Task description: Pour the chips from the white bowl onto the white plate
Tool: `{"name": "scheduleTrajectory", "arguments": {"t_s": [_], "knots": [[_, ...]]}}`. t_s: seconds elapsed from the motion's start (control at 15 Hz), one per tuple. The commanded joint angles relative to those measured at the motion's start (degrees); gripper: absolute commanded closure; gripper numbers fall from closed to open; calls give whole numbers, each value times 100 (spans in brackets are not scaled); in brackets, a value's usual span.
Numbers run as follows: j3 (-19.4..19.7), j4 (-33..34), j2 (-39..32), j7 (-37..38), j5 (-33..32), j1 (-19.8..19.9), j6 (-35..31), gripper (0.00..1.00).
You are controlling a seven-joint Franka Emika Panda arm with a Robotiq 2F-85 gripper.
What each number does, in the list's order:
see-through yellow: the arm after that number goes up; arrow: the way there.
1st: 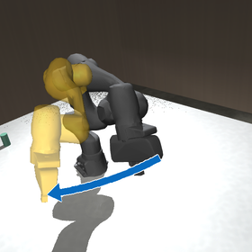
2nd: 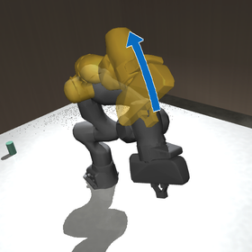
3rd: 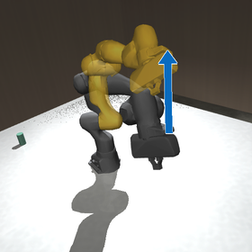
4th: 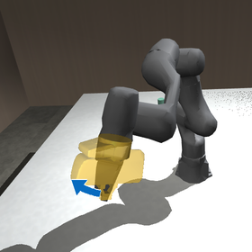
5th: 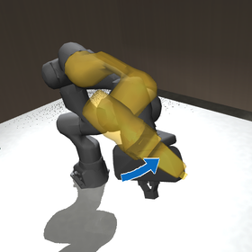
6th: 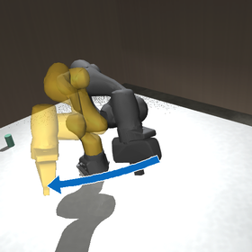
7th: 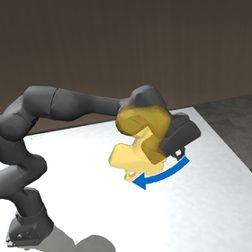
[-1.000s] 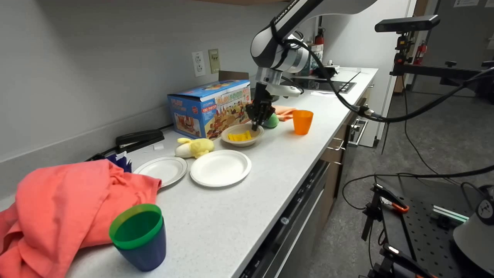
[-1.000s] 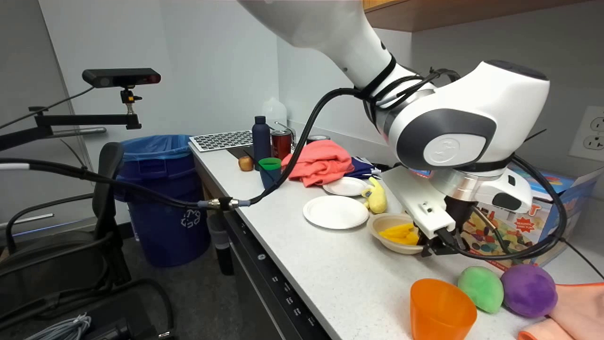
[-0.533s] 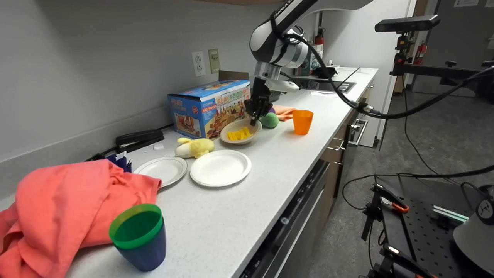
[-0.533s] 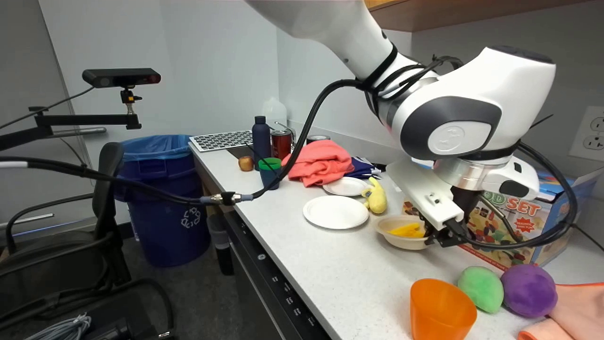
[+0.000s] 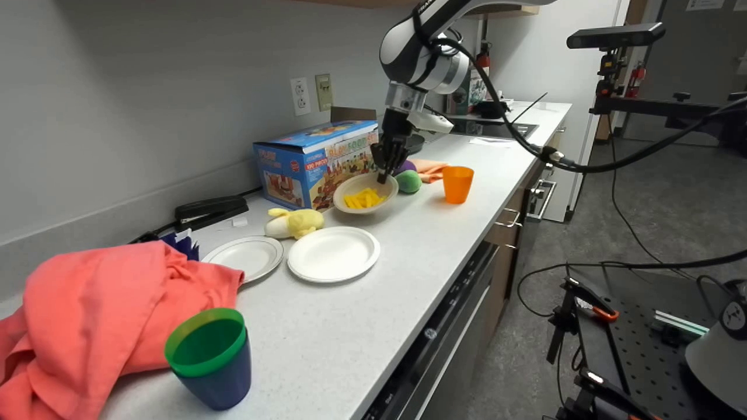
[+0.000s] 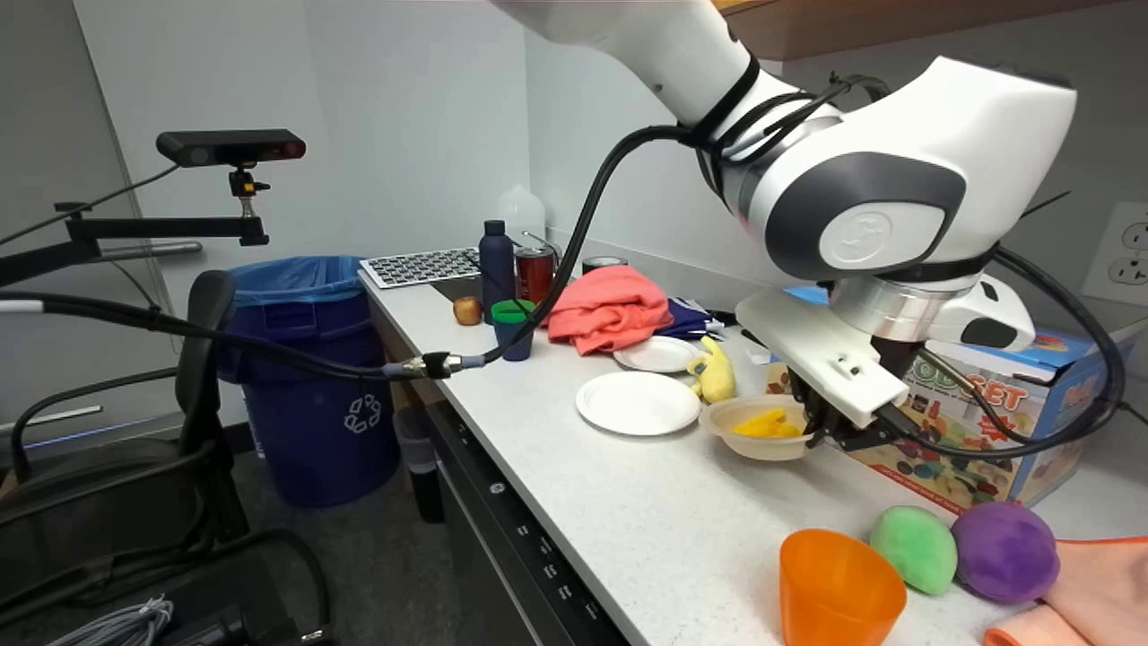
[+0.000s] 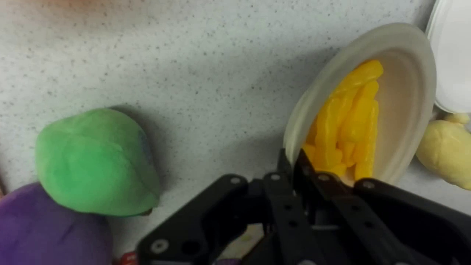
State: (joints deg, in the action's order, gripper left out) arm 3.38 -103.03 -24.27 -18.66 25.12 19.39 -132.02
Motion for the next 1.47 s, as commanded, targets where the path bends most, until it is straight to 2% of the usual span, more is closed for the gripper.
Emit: {"name": "scheduleTrajectory", "arguments": {"t_s": [0.0,0.33,0.73,1.4], "knots": [[-230,-34,345,-632,403,180,347,99],[-272,-104,759,-1134,503,31,564,99],[-316,-169,946,-963,539,-278,352,99],[-266,-538,1070,-794,143,-651,-198,99]]}}
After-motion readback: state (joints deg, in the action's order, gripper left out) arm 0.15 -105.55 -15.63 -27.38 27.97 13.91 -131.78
